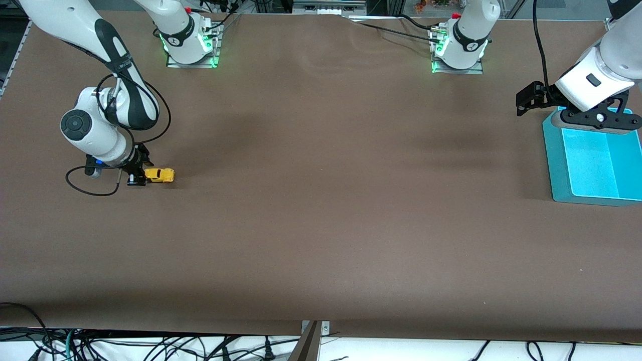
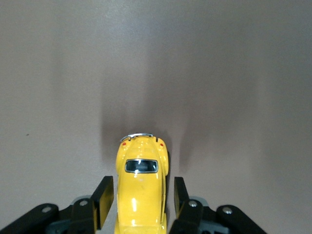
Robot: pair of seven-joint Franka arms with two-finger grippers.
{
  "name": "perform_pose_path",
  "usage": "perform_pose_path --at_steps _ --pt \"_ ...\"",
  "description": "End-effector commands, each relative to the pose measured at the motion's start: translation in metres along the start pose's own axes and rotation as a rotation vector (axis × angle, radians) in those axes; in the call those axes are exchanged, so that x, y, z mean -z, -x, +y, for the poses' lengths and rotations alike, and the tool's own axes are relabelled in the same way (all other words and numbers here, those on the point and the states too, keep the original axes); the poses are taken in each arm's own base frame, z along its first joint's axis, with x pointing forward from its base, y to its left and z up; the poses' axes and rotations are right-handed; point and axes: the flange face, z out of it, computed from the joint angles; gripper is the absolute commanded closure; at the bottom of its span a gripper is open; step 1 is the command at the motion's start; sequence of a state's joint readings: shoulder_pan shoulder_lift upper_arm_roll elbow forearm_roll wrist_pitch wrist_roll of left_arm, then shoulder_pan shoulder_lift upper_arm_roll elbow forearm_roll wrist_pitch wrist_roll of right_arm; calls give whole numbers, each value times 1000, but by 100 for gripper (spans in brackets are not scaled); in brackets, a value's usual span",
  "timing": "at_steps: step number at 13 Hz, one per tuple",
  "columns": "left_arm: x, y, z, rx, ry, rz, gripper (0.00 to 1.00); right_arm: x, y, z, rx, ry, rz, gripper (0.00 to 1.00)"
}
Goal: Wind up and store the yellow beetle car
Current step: 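Close the right gripper on the yellow car's body, then drag the car backward along the table with the right gripper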
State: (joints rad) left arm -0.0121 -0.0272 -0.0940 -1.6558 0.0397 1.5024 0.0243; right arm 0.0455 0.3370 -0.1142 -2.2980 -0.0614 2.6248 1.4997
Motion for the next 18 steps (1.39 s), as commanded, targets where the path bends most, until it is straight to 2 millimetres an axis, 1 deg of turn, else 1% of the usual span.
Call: perform_pose_path --at_steps 1,2,3,5,6,11,13,14,18 --pt "5 -2 -4 -12 -18 -8 0 -5 2 4 -17 -12 -5 42" --pt "5 -2 -4 -12 -18 -9 0 -6 3 5 -15 -14 -5 46" --pt "5 -2 -4 -12 -18 -9 0 -6 3 5 -15 -14 -5 61" --pt "5 -2 -5 -10 -18 -10 0 -6 3 5 -15 -12 -6 96" --pt "5 -2 -5 -10 -18 -10 0 -6 3 5 -17 -11 -6 100" --pt "5 -2 -5 -10 -18 -10 0 -12 4 8 -11 3 -7 100" --pt "5 -2 -5 -10 -18 -10 0 -18 2 10 6 15 -7 100" --pt "5 -2 -5 -10 -18 -10 0 -21 1 12 42 23 -8 100" --pt "5 -2 -4 -12 -18 -8 0 -29 -21 17 112 39 -12 100"
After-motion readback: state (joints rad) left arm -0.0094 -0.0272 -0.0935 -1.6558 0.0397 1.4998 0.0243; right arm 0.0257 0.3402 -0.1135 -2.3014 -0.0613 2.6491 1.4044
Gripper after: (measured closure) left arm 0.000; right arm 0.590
